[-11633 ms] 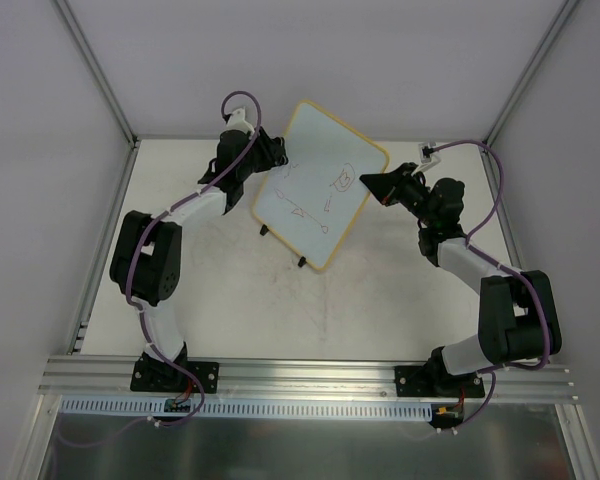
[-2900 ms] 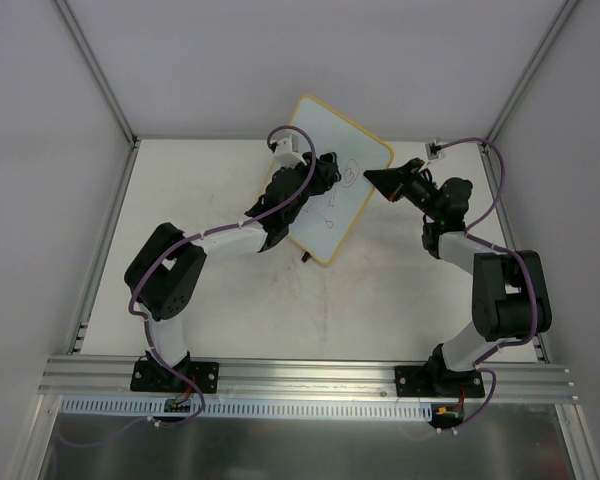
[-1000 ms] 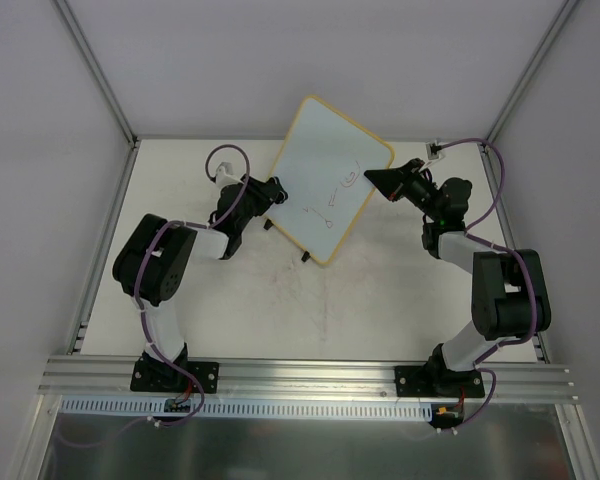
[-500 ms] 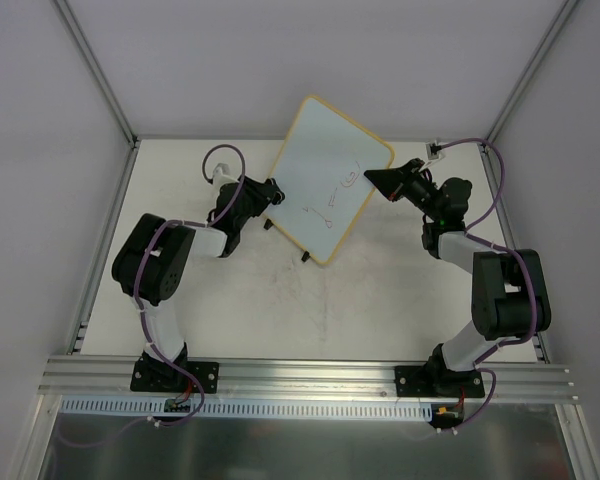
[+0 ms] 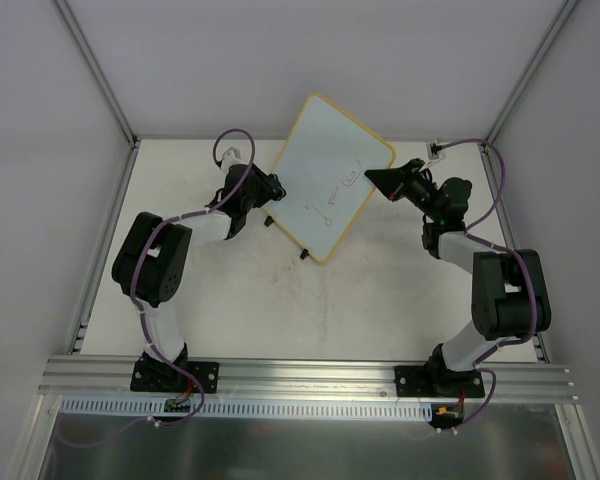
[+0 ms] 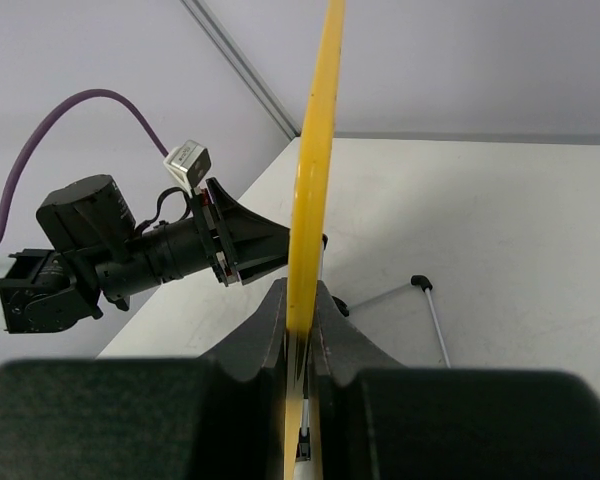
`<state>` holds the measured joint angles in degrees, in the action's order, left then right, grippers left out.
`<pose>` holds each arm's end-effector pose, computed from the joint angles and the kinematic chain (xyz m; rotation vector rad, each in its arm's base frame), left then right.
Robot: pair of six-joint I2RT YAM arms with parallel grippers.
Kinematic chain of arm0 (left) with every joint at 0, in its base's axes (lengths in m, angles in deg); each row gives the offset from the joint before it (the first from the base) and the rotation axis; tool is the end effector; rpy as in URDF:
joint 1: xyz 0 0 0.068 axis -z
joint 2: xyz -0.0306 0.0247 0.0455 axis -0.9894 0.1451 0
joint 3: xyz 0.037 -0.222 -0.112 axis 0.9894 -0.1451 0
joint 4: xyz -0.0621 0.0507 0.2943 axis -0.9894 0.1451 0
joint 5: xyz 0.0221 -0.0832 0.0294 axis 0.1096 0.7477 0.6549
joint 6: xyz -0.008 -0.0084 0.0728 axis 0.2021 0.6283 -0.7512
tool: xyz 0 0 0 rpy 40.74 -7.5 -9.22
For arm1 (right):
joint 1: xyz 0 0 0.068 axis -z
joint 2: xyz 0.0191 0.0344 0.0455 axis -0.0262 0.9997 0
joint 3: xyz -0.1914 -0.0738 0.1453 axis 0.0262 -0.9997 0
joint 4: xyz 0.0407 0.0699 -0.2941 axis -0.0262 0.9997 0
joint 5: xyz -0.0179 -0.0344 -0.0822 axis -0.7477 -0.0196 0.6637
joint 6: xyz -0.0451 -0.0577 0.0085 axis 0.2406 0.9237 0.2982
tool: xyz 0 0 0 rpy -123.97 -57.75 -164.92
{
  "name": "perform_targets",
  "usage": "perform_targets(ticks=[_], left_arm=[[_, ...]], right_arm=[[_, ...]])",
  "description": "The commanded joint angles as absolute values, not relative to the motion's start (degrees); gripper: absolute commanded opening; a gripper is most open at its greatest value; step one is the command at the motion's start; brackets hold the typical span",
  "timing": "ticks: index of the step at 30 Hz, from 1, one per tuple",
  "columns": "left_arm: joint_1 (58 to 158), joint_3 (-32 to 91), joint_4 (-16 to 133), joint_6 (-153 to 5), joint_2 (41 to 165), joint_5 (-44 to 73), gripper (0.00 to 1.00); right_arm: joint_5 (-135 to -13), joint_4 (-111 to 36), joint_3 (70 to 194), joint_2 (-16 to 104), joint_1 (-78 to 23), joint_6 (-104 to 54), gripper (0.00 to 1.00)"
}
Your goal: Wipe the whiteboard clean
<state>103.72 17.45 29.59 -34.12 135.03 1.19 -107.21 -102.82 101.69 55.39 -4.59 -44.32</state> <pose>0.4322 -0.1694 0.1336 -0.5550 1.8517 -0.8008 0.3804 0.0810 0.2190 -0.4069 1.3396 0.9163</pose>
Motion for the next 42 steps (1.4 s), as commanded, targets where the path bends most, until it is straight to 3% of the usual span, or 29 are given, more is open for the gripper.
perform_targets(ticks=[1,8,19,33,42], left_arm=[[107.0,21.0,37.5,-40.2,134.0,-0.1,0.0],[112.8,27.5,40.0,-44.4,132.5,-1.3,0.0],[118.9,32.7,33.5,-45.3,132.5,6.1,0.0],[124.1,48.4,34.2,-51.3,139.2,14.5,0.0],[124.4,49.2,40.6,-56.6,139.6,6.9,0.0]], right_arm=[[-117.3,-107.2,102.4,55.1,-6.8,-41.4,0.0],[-117.4,-107.2,102.5,55.0,-6.9,-41.5,0.0],[-117.4,-107.2,102.6,55.3,-6.9,-41.5,0.0],[-117.6,-107.2,102.9,55.6,-7.0,-41.6,0.0],[-117.5,-107.3,102.9,55.7,-7.0,-41.6,0.0]])
